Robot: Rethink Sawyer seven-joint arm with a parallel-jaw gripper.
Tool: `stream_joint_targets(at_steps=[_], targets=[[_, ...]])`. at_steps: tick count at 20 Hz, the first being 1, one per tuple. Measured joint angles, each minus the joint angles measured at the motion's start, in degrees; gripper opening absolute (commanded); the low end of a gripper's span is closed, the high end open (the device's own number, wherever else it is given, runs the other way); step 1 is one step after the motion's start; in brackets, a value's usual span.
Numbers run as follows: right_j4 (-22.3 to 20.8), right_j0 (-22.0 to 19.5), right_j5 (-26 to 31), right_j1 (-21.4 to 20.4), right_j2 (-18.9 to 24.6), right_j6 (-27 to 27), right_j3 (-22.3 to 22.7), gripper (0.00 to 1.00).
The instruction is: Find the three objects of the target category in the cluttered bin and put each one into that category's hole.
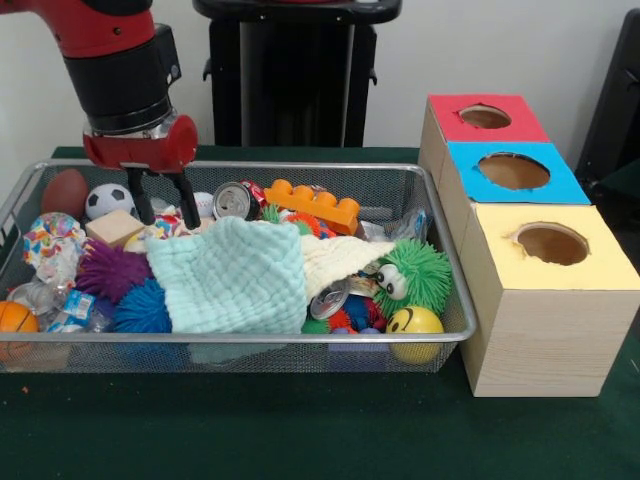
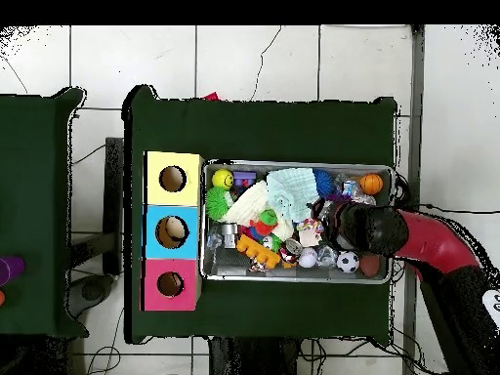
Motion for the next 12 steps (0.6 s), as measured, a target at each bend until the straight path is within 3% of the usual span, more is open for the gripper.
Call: stream_joint_targets(at_steps=[12], targets=[[-1.5, -1.0, 2.2, 4.2, 1.7, -1.3, -5.4, 1.00]])
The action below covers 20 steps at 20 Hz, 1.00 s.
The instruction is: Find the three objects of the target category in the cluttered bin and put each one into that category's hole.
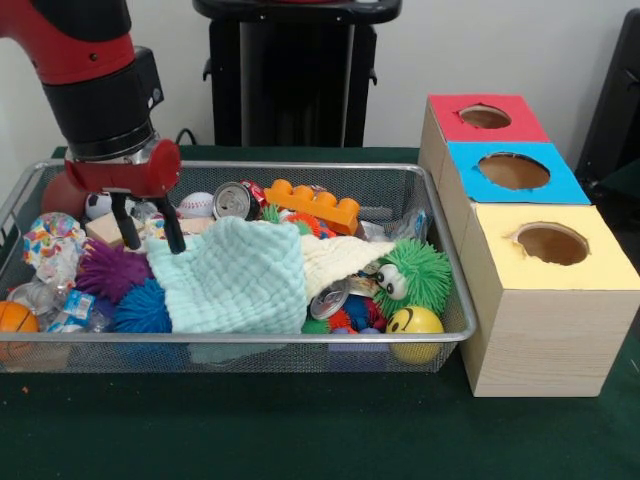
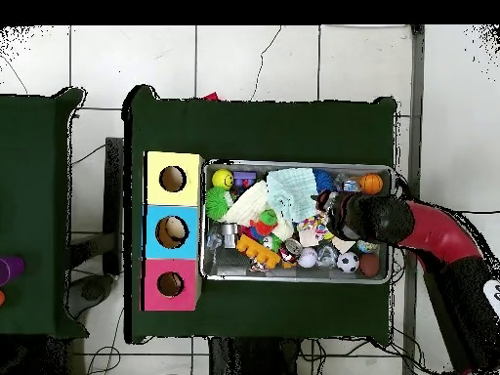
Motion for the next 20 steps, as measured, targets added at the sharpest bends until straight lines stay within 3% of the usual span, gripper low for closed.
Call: stream_joint_targets(at_steps=[5, 12, 20], targets=[[-1.4, -2.1, 2.4, 2.0, 1.6, -2.4, -2.0, 1.00], [-2.9, -6.5, 8.5, 4.6, 2.9, -11.9, -6.2, 1.00], [-4.1, -7.7, 10.7, 5.9, 2.9, -18.6, -10.1, 1.00]])
